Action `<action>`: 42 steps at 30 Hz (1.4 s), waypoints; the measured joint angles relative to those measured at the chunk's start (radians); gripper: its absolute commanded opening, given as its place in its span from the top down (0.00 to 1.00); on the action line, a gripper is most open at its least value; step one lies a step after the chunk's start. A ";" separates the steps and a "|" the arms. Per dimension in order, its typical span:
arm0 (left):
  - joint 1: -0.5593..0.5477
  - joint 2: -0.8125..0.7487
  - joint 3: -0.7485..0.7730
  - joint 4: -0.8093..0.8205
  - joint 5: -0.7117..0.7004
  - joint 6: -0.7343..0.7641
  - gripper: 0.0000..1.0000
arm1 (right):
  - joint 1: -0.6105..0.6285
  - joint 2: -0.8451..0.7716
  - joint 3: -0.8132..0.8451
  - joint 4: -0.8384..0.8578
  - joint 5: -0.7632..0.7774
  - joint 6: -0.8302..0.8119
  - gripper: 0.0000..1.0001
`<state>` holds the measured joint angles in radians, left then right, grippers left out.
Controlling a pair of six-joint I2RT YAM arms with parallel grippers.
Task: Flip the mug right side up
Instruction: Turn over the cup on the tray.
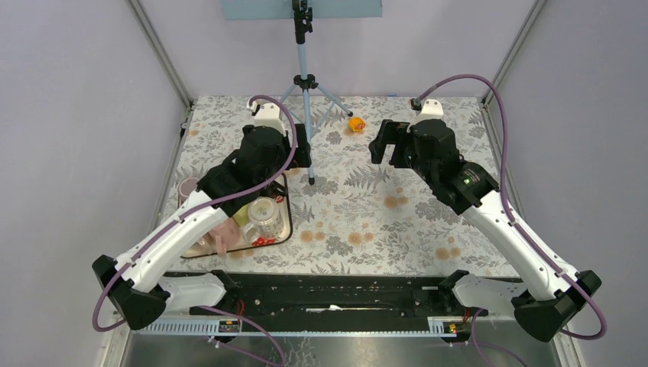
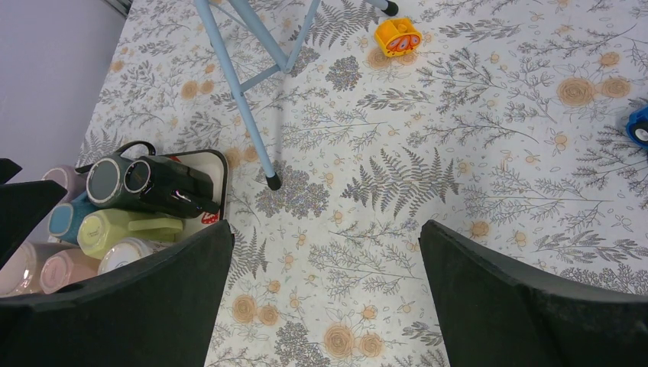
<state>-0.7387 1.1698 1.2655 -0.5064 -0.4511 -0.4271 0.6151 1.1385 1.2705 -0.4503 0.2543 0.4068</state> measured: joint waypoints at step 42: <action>0.092 -0.033 -0.125 -0.366 -0.159 -0.255 0.01 | 0.000 0.029 -0.084 0.054 -0.099 0.023 0.00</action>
<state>-0.6468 1.1366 1.1408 -0.8726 -0.6102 -0.6819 0.6155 1.1679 1.1866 -0.3965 0.1551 0.4294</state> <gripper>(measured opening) 0.989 0.994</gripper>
